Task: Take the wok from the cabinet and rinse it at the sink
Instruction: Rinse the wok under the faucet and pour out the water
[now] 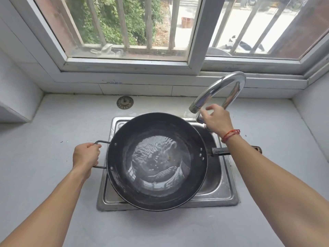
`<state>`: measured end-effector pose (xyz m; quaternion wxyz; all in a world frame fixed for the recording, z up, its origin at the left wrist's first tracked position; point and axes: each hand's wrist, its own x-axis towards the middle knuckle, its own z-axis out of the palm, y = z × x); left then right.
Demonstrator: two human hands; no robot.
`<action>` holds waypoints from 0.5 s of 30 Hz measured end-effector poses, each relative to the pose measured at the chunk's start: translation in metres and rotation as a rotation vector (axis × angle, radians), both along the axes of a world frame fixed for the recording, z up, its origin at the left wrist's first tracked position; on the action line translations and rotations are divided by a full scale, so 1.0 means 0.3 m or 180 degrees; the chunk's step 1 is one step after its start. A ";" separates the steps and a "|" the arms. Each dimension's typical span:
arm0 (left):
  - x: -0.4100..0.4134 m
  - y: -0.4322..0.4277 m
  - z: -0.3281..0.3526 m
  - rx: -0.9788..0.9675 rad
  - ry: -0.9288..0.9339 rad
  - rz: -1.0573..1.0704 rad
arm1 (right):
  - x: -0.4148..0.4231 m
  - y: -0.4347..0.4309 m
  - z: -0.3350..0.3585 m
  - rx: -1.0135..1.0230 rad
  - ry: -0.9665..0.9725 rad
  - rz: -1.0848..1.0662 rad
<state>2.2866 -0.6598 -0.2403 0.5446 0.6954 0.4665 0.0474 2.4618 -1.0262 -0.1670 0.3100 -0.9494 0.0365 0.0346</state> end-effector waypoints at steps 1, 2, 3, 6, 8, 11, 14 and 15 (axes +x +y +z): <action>0.000 0.001 0.000 -0.0022 -0.0008 0.0005 | -0.023 -0.017 0.001 -0.0023 0.0005 0.0006; 0.001 0.001 0.003 -0.0042 -0.0022 0.0005 | -0.048 -0.037 0.000 -0.0039 0.0011 0.0008; 0.002 0.000 0.004 -0.0066 -0.0036 -0.0003 | -0.072 -0.061 -0.004 -0.0028 0.0040 -0.0029; 0.004 -0.004 0.007 -0.0132 -0.0090 -0.0015 | -0.151 -0.134 -0.021 0.0413 0.0216 -0.0383; 0.004 -0.006 0.008 -0.0145 -0.0098 -0.0003 | -0.208 -0.171 -0.037 0.0688 0.0366 -0.0596; 0.002 -0.004 0.010 -0.0156 -0.0094 0.0003 | -0.290 -0.213 -0.071 0.1017 0.0735 -0.0777; 0.003 -0.007 0.019 -0.0175 -0.0106 -0.0011 | -0.335 -0.252 -0.123 0.1334 0.1234 -0.0996; 0.003 -0.008 0.021 -0.0182 -0.0113 -0.0013 | -0.345 -0.261 -0.133 0.1431 0.1376 -0.1083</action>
